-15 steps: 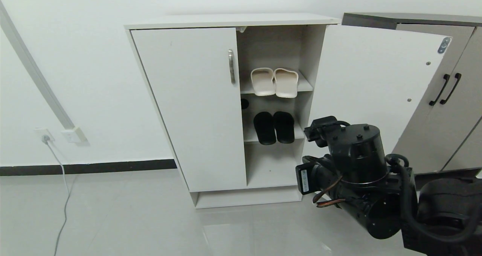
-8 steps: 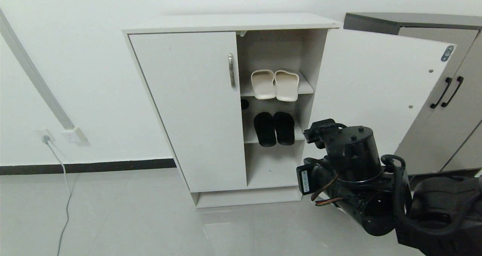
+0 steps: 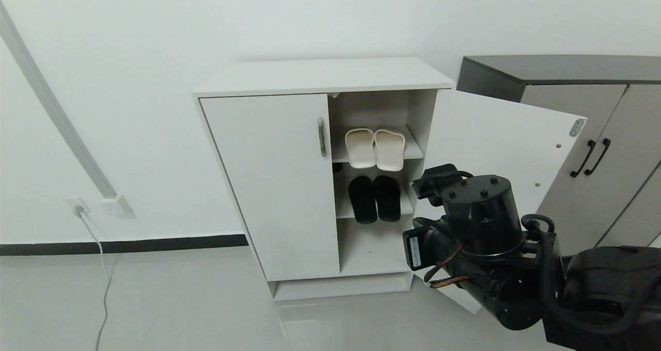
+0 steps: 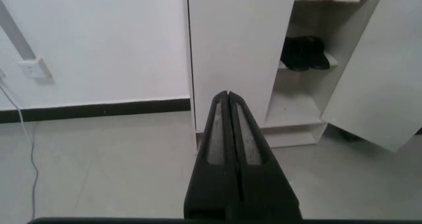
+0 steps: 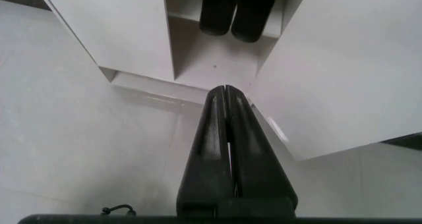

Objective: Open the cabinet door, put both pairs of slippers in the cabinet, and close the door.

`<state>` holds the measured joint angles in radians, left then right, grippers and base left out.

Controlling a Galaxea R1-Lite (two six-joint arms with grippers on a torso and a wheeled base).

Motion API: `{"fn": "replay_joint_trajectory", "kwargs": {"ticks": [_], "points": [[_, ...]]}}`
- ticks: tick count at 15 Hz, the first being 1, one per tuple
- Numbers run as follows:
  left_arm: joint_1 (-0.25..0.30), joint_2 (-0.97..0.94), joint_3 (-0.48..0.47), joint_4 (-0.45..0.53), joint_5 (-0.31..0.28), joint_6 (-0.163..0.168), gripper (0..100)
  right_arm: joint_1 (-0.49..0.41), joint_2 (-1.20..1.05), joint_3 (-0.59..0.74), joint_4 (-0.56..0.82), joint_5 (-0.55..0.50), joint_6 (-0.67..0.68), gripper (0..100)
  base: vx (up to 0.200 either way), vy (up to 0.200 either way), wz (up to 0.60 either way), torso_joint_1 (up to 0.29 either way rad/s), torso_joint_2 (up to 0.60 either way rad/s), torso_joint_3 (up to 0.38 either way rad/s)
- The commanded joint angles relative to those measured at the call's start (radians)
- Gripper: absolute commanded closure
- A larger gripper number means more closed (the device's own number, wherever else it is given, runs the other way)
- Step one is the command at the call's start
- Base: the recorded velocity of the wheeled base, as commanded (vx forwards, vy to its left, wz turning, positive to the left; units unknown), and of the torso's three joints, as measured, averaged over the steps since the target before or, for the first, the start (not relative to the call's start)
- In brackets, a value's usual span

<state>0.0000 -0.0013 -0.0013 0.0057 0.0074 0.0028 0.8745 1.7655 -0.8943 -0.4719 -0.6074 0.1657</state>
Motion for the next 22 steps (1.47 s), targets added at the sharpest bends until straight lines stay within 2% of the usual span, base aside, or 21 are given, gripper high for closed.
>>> {"fn": "replay_joint_trajectory", "kwargs": {"ticks": [1,10,22], "points": [[0.000,0.001,0.000,0.000,0.000,0.000,100,0.000,0.003,0.000,-0.001,0.000,0.000,100,0.000,0.000,0.00,0.139,-0.48,-0.339],[0.000,0.001,0.000,0.000,0.002,0.000,100,-0.003,0.005,-0.005,0.001,0.000,-0.002,100,0.000,0.000,0.00,0.176,-0.49,-0.322],[0.000,0.001,0.000,0.000,0.002,0.000,100,-0.006,0.023,-0.011,0.001,0.003,-0.002,100,0.000,0.000,0.00,0.238,-0.56,-0.323]]}}
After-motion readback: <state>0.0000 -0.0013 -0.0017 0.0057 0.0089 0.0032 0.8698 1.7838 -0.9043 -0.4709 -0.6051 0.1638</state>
